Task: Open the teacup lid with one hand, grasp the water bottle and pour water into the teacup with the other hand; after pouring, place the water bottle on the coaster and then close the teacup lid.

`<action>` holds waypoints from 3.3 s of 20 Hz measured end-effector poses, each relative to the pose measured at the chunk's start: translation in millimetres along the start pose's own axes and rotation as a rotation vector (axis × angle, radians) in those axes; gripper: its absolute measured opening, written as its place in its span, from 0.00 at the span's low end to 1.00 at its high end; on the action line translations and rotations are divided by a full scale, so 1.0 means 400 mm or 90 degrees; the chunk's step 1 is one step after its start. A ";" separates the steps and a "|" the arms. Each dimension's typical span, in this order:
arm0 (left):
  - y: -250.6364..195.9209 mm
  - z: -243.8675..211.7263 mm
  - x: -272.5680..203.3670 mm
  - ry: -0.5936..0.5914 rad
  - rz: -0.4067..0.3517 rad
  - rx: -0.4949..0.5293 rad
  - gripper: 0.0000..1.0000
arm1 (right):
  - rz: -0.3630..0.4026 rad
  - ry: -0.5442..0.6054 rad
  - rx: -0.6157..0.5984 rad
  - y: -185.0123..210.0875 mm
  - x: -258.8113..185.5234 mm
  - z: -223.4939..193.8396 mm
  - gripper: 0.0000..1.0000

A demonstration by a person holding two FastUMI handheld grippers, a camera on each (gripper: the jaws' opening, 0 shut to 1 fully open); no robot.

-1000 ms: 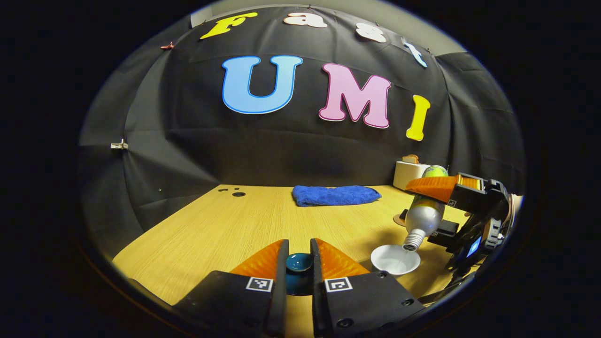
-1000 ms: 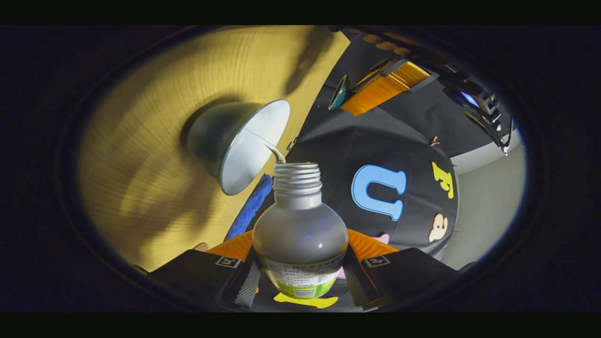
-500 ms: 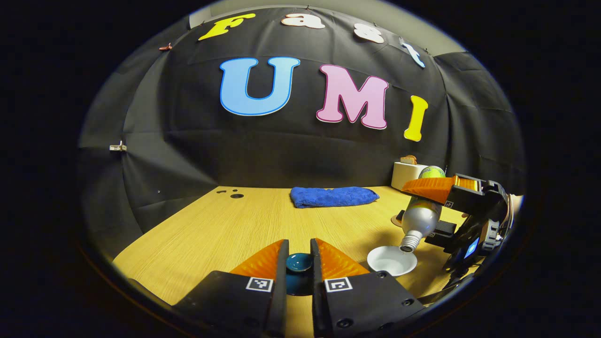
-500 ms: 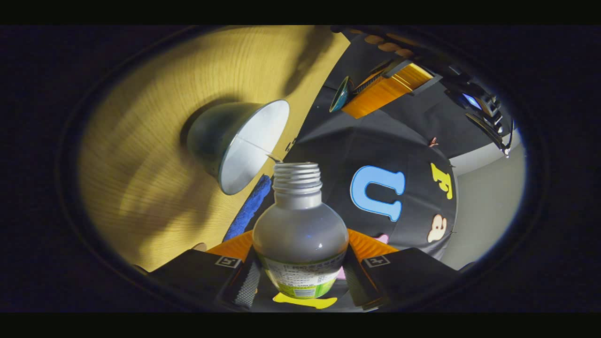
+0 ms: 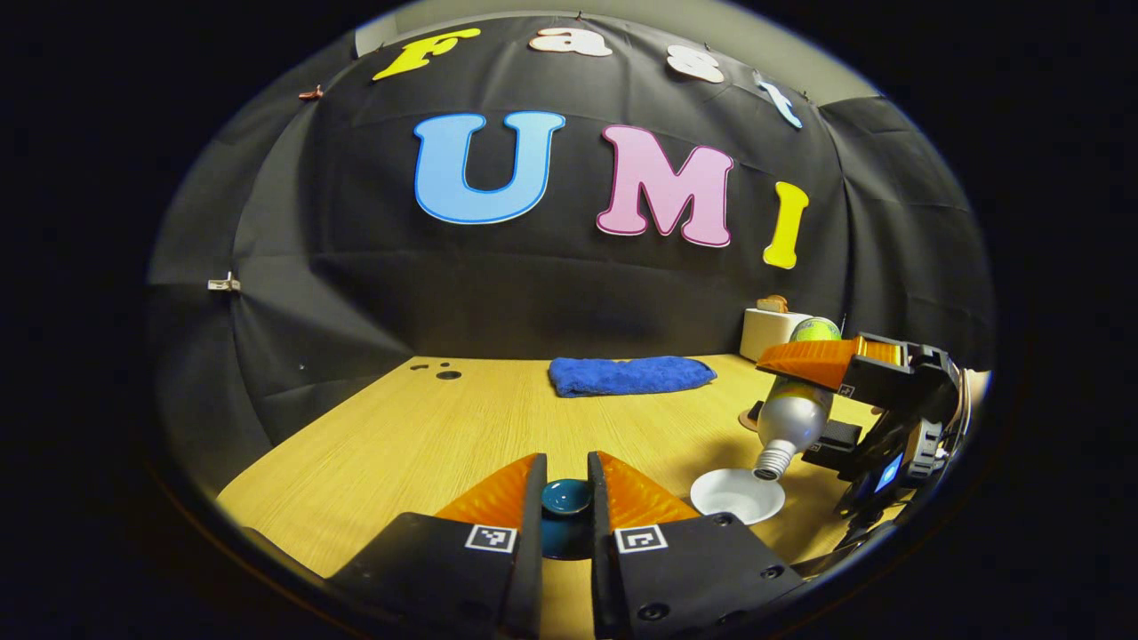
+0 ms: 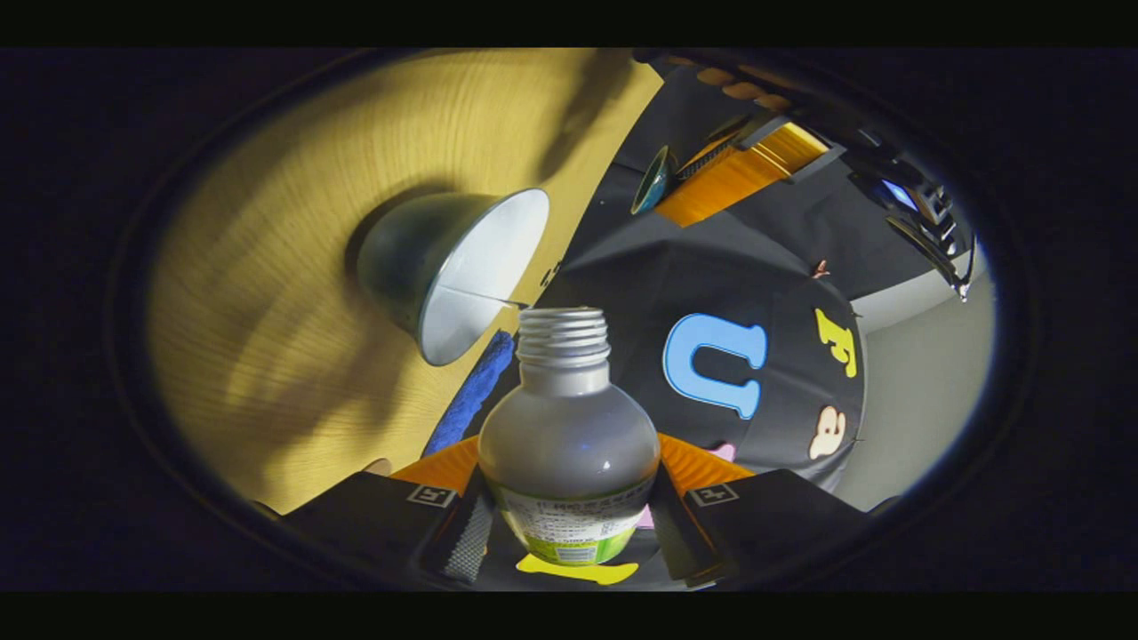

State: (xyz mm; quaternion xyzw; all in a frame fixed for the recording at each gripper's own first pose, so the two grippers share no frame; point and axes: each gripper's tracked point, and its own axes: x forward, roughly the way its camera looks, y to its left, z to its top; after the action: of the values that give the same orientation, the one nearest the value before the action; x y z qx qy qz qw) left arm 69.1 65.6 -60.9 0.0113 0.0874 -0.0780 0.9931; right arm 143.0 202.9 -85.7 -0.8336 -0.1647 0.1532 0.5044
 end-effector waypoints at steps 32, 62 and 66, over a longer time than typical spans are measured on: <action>-0.171 0.127 -0.020 -0.051 -0.034 -0.022 0.26 | -0.007 0.163 1.011 -0.084 -0.080 -0.331 0.79; -0.194 0.069 0.014 -0.031 -0.038 -0.062 0.26 | -0.067 0.196 1.258 0.262 0.147 -0.461 0.82; -0.194 0.074 0.013 -0.032 -0.033 -0.059 0.26 | -0.037 0.211 1.252 0.298 0.141 -0.447 0.84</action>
State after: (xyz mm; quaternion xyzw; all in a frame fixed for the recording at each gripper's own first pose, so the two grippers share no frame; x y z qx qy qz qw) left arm 66.9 -12.7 -33.5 -0.0386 0.0658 -0.1001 0.9920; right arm 283.3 33.8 -117.8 -0.0519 0.0877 0.0911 0.9906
